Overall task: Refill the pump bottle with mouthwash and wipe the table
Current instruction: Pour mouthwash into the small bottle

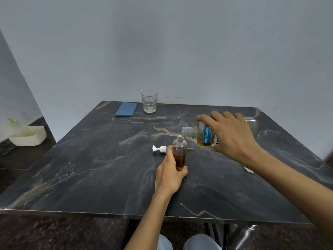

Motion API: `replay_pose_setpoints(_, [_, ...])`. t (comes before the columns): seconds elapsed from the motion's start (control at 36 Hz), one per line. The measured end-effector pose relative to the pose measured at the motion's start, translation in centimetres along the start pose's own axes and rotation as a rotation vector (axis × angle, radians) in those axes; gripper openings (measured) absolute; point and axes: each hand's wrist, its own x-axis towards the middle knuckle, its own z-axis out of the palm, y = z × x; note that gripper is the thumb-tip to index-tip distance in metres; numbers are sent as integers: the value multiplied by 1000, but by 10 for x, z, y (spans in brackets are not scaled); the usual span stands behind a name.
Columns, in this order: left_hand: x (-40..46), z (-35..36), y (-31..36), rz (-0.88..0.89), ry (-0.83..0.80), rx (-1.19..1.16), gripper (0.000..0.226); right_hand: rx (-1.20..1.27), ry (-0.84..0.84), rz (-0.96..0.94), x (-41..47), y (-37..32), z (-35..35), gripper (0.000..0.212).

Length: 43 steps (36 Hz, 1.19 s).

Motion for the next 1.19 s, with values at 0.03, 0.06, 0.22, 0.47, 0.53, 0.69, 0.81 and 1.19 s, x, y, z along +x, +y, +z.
replay_pose_setpoints(0.03, [0,0,0,0,0,2,68,2,-1,0,0,0,0,92])
replay_pose_setpoints(0.06, [0,0,0,-2,-2,3,68,4,-1,1,0,0,0,92])
replay_pose_setpoints(0.22, [1,0,0,-2,-2,1,70,11,6,1,0,0,1,92])
replay_pose_setpoints(0.47, [0,0,-1,2,7,-7,70,7,11,-2,1,0,2,92])
replay_pose_setpoints(0.53, [0,0,0,6,7,-7,70,8,9,0,1,0,1,92])
replay_pose_setpoints(0.69, [0,0,0,-3,-4,-4,71,9,6,4,1,0,0,91])
replay_pose_setpoints(0.81, [0,0,0,-4,-4,-3,72,14,-1,7,1,0,0,91])
replay_pose_setpoints(1.19, [0,0,0,-5,-9,9,72,10,13,0,1,0,1,93])
